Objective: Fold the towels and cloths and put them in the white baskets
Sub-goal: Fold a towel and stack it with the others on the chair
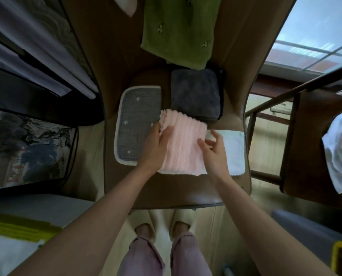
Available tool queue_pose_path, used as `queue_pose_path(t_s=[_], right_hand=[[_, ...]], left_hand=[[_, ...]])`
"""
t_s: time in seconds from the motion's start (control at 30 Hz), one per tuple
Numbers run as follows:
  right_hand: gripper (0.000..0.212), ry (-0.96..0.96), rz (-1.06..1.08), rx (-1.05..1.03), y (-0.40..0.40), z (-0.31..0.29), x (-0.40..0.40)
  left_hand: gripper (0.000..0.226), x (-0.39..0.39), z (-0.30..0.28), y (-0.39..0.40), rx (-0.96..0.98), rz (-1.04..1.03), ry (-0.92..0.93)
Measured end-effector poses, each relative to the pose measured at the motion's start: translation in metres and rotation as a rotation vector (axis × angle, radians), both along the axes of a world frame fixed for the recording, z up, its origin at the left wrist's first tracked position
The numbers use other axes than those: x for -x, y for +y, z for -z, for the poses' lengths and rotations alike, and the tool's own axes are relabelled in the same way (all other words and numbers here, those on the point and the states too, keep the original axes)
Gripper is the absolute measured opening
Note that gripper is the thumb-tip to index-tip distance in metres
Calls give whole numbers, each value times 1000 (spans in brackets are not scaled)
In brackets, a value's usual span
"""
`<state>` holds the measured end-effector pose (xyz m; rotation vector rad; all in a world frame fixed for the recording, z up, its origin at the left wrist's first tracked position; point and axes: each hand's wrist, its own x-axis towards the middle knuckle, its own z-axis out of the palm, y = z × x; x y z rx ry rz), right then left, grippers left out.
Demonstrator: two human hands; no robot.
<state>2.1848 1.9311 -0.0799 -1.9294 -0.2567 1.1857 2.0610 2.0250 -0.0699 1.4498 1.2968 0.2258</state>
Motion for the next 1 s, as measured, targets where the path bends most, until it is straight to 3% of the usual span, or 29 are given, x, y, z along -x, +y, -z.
queue_pose_path(t_s=[0.07,0.13,0.23,0.33,0.5,0.6,0.7,0.9,1.0], right_hand=[[20,267,88,95,3,-8,-7],[23,461,178,113,3,-18,-13],[29,511,209,-41,10,-40,-35],[29,310,128,-134,37,-52,-62],[20,-167,42,-93,95,-35,-88],[15,-276,-1,-73,108,-16,-97],[27,-339,-18,-76,108,-10,-97],[32,-531,-6,-223,106,-8,-94],[38,-592,-90,-158,105,0,-91]], left_hand=[[50,-4,-15,1,27,13,-44],[52,-9,-25,5,35,12,-78],[40,-28,-38,23,-7,-17,-132],[35,-56,-38,50,-51,-85,-142],[39,-96,-17,77,-100,-180,-63],[36,-107,0,85,-158,-203,21],[34,-110,15,92,-189,-191,47],[26,-108,20,94,-262,-198,-102],[29,-106,28,94,-304,-180,-23]])
